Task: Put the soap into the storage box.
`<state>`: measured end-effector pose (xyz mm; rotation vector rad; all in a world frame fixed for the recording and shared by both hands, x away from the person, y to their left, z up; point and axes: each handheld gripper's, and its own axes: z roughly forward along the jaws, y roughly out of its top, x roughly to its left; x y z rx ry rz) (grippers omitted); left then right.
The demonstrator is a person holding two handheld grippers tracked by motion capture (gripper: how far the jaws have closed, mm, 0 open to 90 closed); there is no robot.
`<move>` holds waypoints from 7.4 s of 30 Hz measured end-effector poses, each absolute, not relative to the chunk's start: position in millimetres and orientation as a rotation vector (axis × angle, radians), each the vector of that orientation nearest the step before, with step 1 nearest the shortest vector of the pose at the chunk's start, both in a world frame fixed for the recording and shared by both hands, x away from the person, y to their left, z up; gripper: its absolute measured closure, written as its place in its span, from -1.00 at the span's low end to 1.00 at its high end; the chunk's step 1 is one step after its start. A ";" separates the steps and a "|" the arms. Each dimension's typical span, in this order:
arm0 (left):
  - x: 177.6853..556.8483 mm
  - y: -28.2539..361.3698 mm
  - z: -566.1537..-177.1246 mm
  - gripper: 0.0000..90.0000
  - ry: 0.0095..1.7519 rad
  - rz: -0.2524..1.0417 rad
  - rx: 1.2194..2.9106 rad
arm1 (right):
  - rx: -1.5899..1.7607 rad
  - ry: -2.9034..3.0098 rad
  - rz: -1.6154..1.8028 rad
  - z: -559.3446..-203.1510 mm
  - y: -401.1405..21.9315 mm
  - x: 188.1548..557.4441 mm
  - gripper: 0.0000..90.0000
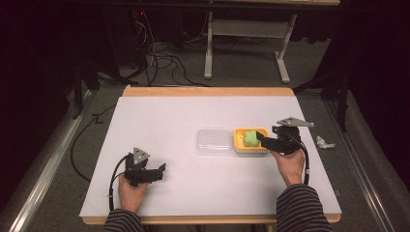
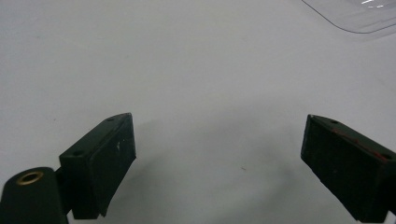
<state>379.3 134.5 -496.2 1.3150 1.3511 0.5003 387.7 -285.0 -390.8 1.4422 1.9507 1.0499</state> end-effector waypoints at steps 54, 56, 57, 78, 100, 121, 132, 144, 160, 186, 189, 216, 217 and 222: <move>379.8 133.7 -497.2 -0.74 1.352 0.511 1.330 | 1.421 1.783 1.200 -369.5 -335.0 320.0 -0.34; 379.8 133.6 -497.1 -0.74 1.353 0.510 1.326 | 1.420 1.780 1.203 -370.3 -335.6 318.8 -0.34; 379.8 133.7 -497.1 -0.74 1.352 0.512 1.326 | 1.420 1.779 1.205 -371.3 -336.1 317.6 -0.34; 379.6 133.6 -497.2 -0.74 1.351 0.512 1.330 | 1.400 1.797 1.199 -388.4 -327.6 297.8 -0.33; 380.0 133.6 -497.2 -0.74 1.353 0.510 1.325 | 1.422 1.830 1.209 -414.2 -312.8 288.2 -0.29; 380.0 133.7 -497.1 -0.73 1.354 0.510 1.324 | 1.428 1.862 1.207 -426.7 -302.1 288.5 -0.29; 379.9 133.8 -497.1 -0.73 1.354 0.512 1.323 | 1.422 1.904 1.190 -433.7 -290.3 292.0 -0.29; 380.1 133.4 -497.4 -0.72 1.357 0.513 1.329 | 1.399 1.944 1.167 -439.7 -279.1 299.9 -0.28; 380.0 134.0 -497.0 -0.73 1.357 0.509 1.319 | 1.386 2.010 1.095 -451.1 -263.4 312.7 -0.27; 379.8 133.8 -497.0 -0.73 1.355 0.515 1.318 | 1.395 2.060 0.991 -471.5 -256.6 322.2 -0.27; 379.8 133.8 -496.9 -0.73 1.356 0.514 1.316 | 1.401 2.064 0.986 -472.1 -255.5 322.5 -0.26; 379.5 133.7 -497.0 -0.73 1.354 0.519 1.322 | 1.359 2.071 0.990 -479.9 -250.7 320.0 -0.28; 379.6 133.6 -497.2 -0.73 1.355 0.519 1.325 | 1.367 2.071 0.991 -479.8 -251.1 320.0 -0.28; 379.6 133.2 -497.4 -0.73 1.356 0.523 1.330 | 1.370 2.068 1.001 -479.7 -251.7 319.8 -0.28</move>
